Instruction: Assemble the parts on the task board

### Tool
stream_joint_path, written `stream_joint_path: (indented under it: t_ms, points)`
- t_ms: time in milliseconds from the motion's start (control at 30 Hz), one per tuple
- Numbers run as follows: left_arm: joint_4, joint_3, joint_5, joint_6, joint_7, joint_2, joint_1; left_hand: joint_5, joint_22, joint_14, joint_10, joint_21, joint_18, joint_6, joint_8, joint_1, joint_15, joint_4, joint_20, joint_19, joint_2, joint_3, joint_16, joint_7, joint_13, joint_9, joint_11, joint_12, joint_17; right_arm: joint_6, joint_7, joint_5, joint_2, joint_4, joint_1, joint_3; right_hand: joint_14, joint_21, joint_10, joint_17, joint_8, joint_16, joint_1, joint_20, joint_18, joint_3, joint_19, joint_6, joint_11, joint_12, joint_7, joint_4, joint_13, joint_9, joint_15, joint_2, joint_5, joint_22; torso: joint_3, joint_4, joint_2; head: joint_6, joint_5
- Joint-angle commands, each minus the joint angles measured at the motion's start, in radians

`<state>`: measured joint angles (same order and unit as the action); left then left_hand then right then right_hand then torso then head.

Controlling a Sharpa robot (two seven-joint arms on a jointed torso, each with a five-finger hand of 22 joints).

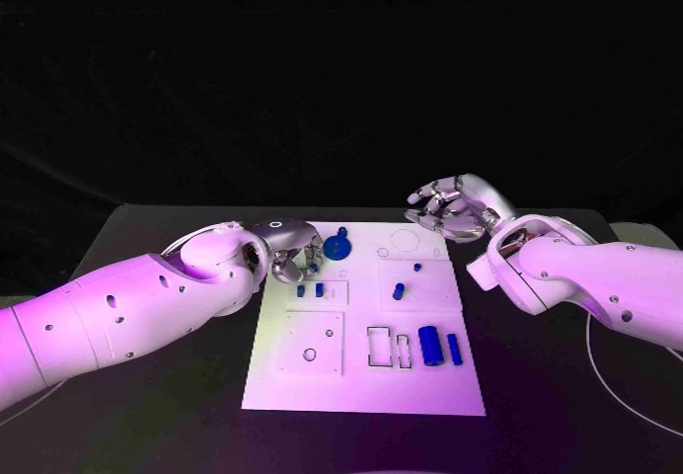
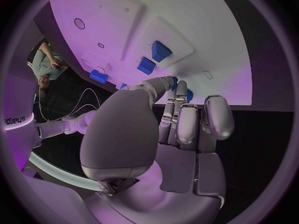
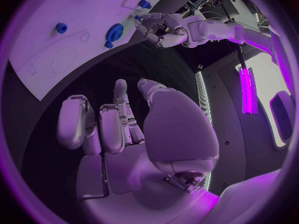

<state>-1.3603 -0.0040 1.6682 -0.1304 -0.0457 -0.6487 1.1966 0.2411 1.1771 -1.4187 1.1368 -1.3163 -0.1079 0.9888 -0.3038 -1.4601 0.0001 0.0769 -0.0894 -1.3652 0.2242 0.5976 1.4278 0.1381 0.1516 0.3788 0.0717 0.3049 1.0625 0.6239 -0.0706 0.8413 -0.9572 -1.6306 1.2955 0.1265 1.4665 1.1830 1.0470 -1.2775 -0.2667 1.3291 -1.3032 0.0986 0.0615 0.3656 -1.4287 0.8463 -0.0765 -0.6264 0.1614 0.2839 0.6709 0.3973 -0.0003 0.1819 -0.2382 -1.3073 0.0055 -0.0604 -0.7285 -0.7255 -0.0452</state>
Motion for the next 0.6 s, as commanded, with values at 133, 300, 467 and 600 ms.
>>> stream_joint_path:
  t_ms: [133, 300, 467, 600]
  points:
    - [0.001, 0.0, 0.015, 0.016, -0.01, 0.003, 0.0, -0.004, 0.002, -0.002, 0.014, -0.006, 0.017, 0.011, 0.003, 0.008, -0.002, -0.006, 0.0, -0.006, -0.004, 0.0, 0.003, 0.0, 0.001, 0.002, -0.001, -0.005, -0.001, -0.007, -0.009, 0.007, 0.0, -0.001, -0.001, 0.0, 0.01, -0.005, -0.003, 0.002, 0.001, -0.006, 0.01, 0.0, 0.018, 0.005, 0.005, 0.007, 0.001, 0.009, -0.001, 0.001, -0.01, -0.001, -0.003, 0.007, -0.003, -0.038, -0.0001, -0.001, -0.001, 0.0, -0.002]
    - [0.002, 0.0, 0.02, 0.011, -0.011, 0.005, 0.0, -0.004, 0.003, -0.003, 0.02, -0.007, 0.018, 0.016, 0.003, 0.008, -0.004, -0.01, 0.001, -0.007, -0.006, 0.0, 0.003, -0.001, 0.002, 0.003, -0.003, -0.007, -0.001, -0.007, -0.009, 0.007, 0.001, -0.001, -0.001, 0.0, 0.01, -0.005, -0.003, 0.002, 0.001, -0.006, 0.01, 0.0, 0.018, 0.005, 0.005, 0.007, 0.001, 0.009, -0.001, 0.001, -0.01, -0.001, -0.003, 0.007, -0.003, -0.038, -0.0007, -0.0008, -0.001, -0.001, -0.002]
    - [0.004, 0.0, 0.019, 0.011, -0.004, 0.009, 0.0, -0.004, 0.003, -0.003, 0.02, -0.007, 0.018, 0.016, 0.003, 0.008, -0.004, -0.01, 0.001, -0.007, -0.006, 0.0, 0.003, -0.001, 0.002, 0.003, -0.003, -0.007, -0.001, -0.007, -0.009, 0.007, 0.001, -0.001, -0.001, 0.0, 0.01, -0.005, -0.003, 0.002, 0.001, -0.006, 0.01, 0.0, 0.018, 0.005, 0.005, 0.007, 0.001, 0.009, -0.001, 0.001, -0.01, -0.001, -0.003, 0.007, -0.003, -0.038, -0.0002, -0.0004, 0.0, -0.002, -0.001]
    - [0.004, 0.0, 0.014, 0.012, 0.003, 0.012, 0.0, -0.005, 0.002, -0.003, 0.021, -0.006, 0.017, 0.017, 0.003, 0.009, -0.004, -0.011, 0.001, -0.006, -0.005, 0.0, 0.003, -0.002, 0.003, 0.003, -0.003, -0.008, -0.002, -0.008, -0.009, 0.007, 0.001, -0.001, -0.001, 0.0, 0.01, -0.005, -0.003, 0.002, 0.001, -0.006, 0.01, 0.0, 0.018, 0.005, 0.005, 0.007, 0.001, 0.009, -0.001, 0.001, -0.01, -0.001, -0.003, 0.007, -0.003, -0.038, -0.0004, -0.0004, 0.0, -0.002, -0.001]
